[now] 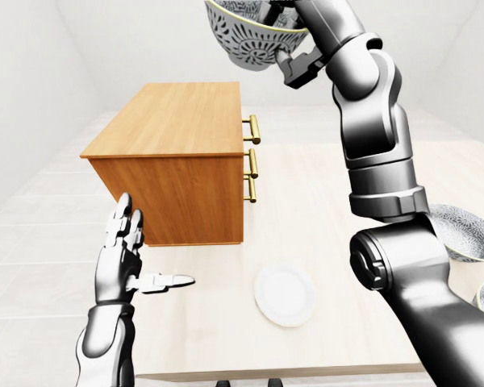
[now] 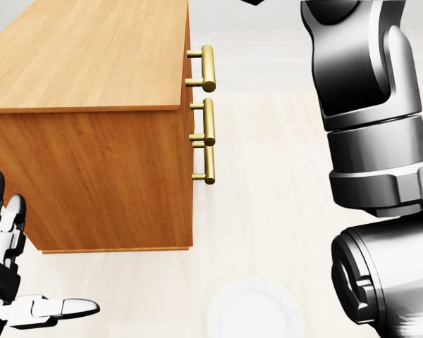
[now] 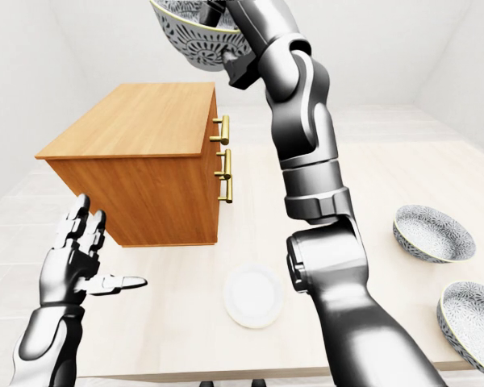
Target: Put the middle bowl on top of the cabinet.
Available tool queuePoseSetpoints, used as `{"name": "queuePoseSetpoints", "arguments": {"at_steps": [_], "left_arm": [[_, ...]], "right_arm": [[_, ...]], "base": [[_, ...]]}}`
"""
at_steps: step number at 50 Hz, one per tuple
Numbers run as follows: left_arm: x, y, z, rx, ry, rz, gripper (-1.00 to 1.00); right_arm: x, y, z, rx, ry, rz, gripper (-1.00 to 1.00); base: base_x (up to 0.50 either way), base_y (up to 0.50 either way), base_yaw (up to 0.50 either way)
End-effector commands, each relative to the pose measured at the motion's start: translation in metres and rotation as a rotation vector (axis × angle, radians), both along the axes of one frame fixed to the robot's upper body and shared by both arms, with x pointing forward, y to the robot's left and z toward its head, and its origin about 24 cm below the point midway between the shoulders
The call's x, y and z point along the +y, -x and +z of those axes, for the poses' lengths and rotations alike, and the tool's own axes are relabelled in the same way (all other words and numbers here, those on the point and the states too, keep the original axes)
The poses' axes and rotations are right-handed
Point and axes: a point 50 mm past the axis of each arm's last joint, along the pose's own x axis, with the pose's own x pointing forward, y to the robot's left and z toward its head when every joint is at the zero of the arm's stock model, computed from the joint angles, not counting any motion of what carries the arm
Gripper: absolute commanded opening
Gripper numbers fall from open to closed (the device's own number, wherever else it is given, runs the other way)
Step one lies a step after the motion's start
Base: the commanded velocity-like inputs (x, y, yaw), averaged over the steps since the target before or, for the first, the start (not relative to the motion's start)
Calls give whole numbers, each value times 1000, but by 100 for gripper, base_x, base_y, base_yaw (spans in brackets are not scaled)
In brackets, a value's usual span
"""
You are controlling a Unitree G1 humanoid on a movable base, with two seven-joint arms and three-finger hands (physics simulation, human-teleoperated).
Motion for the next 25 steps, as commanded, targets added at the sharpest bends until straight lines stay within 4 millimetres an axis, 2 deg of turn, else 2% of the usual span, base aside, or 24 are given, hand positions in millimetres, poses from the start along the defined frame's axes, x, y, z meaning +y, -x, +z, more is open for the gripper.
{"name": "queuePoseSetpoints", "arguments": {"at_steps": [1, 10, 14, 21, 25], "left_arm": [[-1, 3, -1, 7, -1, -1, 100], [3, 5, -4, 10, -3, 6, 100], [6, 8, 4, -10, -10, 17, 100], [9, 19, 11, -37, -11, 24, 100], [10, 26, 7, -18, -4, 24, 100]], "right_arm": [[29, -10, 7, 20, -133, 89, -100], [37, -31, -3, 119, -224, 29, -100], [39, -37, -12, 159, -241, 3, -100], [50, -37, -11, 177, -225, 4, -100], [56, -37, -11, 177, -219, -3, -100]], "base": [[0, 0, 0], [0, 0, 0], [0, 0, 0], [0, 0, 0], [0, 0, 0]]}}
